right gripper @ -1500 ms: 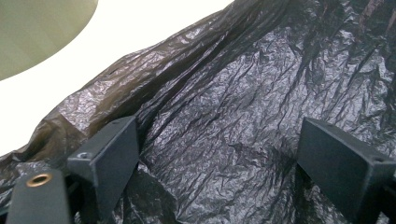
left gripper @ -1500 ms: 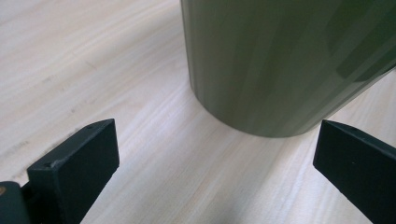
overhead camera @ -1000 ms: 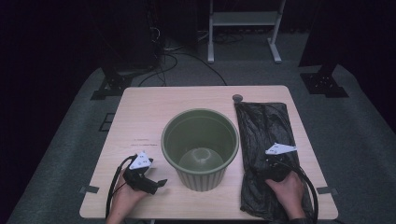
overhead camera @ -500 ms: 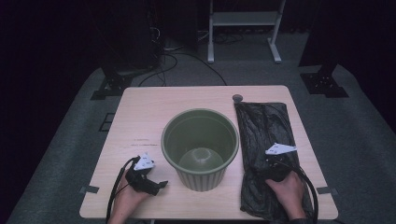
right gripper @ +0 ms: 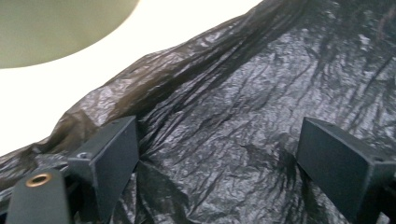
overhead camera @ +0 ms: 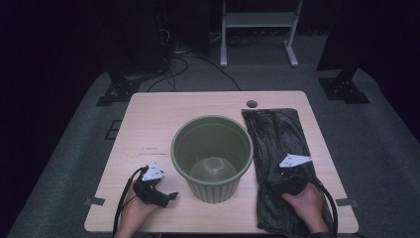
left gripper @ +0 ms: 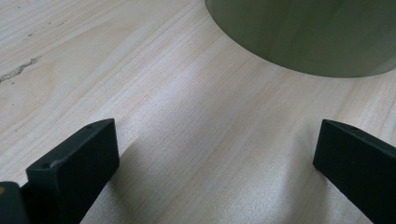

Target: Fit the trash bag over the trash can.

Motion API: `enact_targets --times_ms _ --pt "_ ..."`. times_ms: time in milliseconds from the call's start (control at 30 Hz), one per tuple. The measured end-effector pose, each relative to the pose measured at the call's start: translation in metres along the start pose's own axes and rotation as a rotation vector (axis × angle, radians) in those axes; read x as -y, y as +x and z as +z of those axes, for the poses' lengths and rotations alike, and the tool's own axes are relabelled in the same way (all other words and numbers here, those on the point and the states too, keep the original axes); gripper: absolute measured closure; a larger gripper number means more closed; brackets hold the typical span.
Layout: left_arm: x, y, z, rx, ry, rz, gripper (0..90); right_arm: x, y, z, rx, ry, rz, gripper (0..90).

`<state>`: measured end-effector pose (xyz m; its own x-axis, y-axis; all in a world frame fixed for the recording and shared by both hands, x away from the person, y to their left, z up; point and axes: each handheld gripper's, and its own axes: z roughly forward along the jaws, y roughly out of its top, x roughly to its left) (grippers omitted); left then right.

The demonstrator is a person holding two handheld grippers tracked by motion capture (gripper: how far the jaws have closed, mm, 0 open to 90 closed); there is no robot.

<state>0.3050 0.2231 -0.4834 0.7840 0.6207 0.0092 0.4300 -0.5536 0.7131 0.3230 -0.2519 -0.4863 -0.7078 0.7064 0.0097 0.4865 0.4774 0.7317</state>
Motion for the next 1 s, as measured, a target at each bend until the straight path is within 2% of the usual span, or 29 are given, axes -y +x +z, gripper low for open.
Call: enact_targets --times_ms 167,333,400,500,633,833,933,967,1000 --pt "0.000 0.000 0.000 0.000 0.000 0.000 0.0 0.001 0.006 -0.001 -0.070 0.002 -0.067 11.1" --pt "0.000 0.000 0.000 0.000 0.000 -0.001 0.0 0.001 0.011 -0.003 -0.074 0.016 -0.076 12.2" --pt "0.000 0.000 0.000 0.000 0.000 -0.001 0.0 -0.001 0.012 -0.009 -0.047 0.025 -0.068 12.2" --pt "0.000 0.000 0.000 0.000 0.000 0.000 0.0 -0.004 0.009 -0.022 -0.036 -0.014 -0.019 12.2" --pt "0.000 0.000 0.000 0.000 0.000 0.000 0.0 -0.006 0.000 -0.040 0.020 -0.041 0.029 12.8" --pt "0.000 0.000 0.000 -0.001 0.000 0.000 0.0 0.002 -0.031 -0.052 0.143 -0.032 0.121 12.8" --pt "0.000 0.000 0.000 -0.001 0.000 0.000 0.0 0.010 -0.046 -0.047 0.193 0.007 0.163 12.7" --pt "0.000 0.000 0.000 -0.001 0.000 0.000 0.0 0.010 -0.046 -0.047 0.193 0.007 0.163 12.7" --pt "0.000 0.000 0.000 -0.001 0.000 0.000 0.0 0.016 -0.054 -0.044 0.223 0.033 0.196 12.7"
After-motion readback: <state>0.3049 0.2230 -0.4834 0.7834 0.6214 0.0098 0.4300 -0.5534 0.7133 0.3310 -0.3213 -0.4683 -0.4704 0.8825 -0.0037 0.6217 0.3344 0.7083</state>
